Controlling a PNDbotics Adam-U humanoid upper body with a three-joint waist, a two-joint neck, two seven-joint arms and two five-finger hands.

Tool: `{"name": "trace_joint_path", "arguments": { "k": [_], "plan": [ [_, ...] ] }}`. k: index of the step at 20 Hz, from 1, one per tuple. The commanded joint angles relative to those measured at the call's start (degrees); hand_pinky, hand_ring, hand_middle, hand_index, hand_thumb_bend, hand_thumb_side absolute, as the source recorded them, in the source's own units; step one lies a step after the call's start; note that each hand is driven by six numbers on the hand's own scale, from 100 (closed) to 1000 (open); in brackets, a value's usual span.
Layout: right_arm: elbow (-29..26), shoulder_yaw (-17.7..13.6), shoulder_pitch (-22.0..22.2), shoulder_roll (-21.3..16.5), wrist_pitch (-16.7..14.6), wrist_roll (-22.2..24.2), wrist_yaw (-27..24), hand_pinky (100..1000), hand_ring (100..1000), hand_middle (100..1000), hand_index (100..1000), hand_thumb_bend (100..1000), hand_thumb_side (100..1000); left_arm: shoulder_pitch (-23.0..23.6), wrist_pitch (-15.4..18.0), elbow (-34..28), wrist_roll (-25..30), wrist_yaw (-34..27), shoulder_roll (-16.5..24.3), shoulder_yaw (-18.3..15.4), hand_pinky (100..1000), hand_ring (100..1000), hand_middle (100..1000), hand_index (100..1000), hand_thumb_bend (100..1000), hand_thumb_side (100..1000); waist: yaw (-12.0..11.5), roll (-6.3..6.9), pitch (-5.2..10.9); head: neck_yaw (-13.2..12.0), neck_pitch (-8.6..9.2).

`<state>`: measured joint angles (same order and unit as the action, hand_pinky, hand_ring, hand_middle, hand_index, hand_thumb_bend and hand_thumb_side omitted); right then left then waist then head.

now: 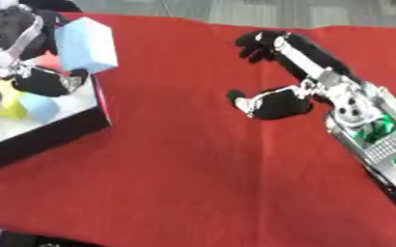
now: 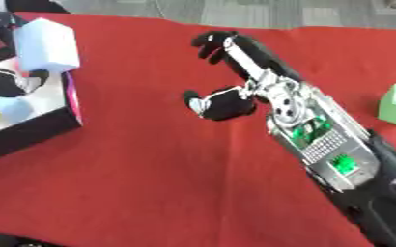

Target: Pick up the objects with one hand, pass them to the other hand, and then place them into the box on the other side of the table.

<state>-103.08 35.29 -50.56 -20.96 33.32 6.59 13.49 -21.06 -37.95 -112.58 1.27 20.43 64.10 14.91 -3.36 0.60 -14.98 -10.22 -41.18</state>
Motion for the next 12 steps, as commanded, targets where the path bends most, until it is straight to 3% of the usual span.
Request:
{"name": "trace_joint_path", "arguments": {
  "k": [1, 2, 4, 5, 12],
  "plan": [
    [-2.1, -1.2, -1.2, -1.3, 0.8, -1.3, -1.0, 905, 795, 744, 849, 141, 100, 0.1, -0.4, 1.8, -0.5, 0.1, 2.6, -1.9, 710, 647, 417, 382, 200, 134, -0.1, -0.18, 1.02, -1.2, 0.15],
    [-2.3, -1.3, -1.3, -1.3, 1.0, -1.8, -1.3, 907, 796, 746, 849, 100, 100, 0.2, -0.4, 2.6, -0.5, 0.3, 2.5, -2.0, 710, 647, 417, 383, 202, 135, 0.0, -0.22, 1.02, -1.4, 0.15],
    [-2.7, -1.5, -1.3, -1.5, 1.1, -2.9, -2.2, 910, 795, 749, 846, 100, 162, 0.2, -0.3, 4.4, -0.5, 0.6, 2.3, -2.1, 710, 648, 418, 383, 207, 136, 0.0, -0.34, 1.01, -1.8, 0.2],
    [-2.9, -1.5, -1.3, -1.6, 1.1, -3.3, -2.6, 911, 796, 753, 846, 100, 231, 0.2, -0.2, 5.3, -0.5, 0.8, 2.1, -2.1, 710, 649, 418, 384, 213, 137, 0.0, -0.42, 1.01, -2.0, 0.24],
    [-3.3, -1.6, -1.4, -2.1, 0.6, -3.4, -3.1, 909, 797, 758, 845, 100, 194, 0.0, 1.0, 10.2, -0.1, 3.1, 1.5, -1.9, 712, 662, 429, 390, 272, 144, 0.2, -0.73, 0.82, -3.0, 0.44]
  ]
}}
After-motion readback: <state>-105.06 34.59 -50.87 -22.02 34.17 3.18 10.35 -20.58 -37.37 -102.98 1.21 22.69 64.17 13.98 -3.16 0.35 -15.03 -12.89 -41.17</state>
